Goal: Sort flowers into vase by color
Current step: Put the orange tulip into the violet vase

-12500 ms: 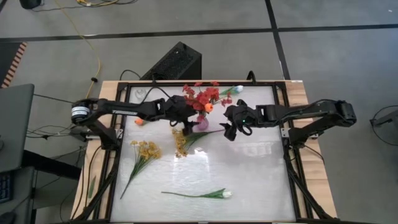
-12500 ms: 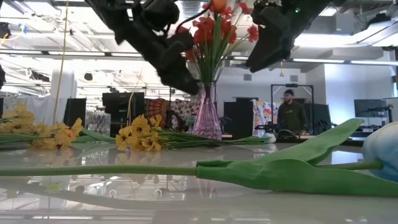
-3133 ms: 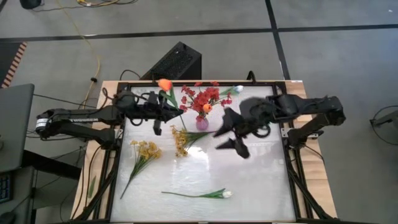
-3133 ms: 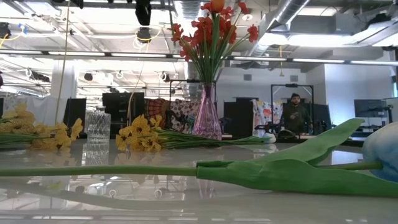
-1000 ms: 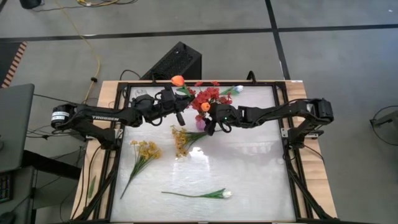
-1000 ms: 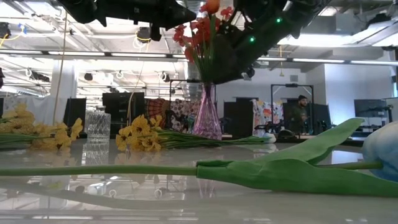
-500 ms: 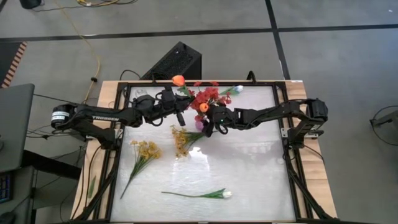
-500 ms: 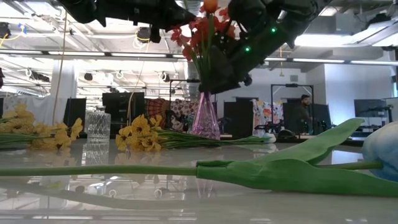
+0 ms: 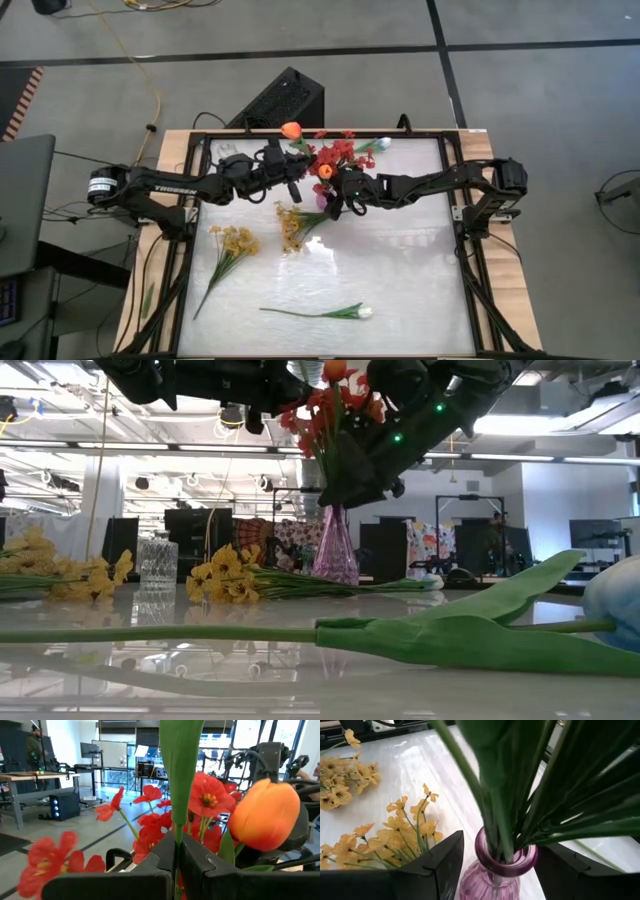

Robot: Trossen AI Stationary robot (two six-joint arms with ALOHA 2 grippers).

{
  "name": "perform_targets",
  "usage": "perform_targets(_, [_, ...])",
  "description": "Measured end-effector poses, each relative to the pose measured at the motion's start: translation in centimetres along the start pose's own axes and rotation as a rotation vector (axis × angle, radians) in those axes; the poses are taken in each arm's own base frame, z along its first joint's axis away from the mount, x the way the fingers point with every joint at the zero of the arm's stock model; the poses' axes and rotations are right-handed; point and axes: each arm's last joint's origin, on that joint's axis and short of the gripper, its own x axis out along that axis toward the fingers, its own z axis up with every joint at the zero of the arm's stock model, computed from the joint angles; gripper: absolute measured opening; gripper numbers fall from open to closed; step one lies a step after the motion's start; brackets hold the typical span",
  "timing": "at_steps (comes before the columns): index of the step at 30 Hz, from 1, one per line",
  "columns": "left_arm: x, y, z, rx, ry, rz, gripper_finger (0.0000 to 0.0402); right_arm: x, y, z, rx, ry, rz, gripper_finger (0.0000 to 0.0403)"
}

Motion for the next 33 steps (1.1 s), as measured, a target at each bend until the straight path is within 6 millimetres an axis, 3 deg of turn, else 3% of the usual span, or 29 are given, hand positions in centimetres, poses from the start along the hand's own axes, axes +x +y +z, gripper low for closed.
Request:
perform_targets(20, [0.0, 0.0, 0.3, -0.057, -0.034, -0.002, 0.0000, 0.0, 0.0, 0.1, 0.005, -0.014, 0.002, 0.0249])
perform_targets(33, [0.1, 0.0, -2.0, -0.001, -0.025, -0.001, 0.0000, 0.0, 0.0, 0.1, 0.004, -0.010, 0.002, 0.0249])
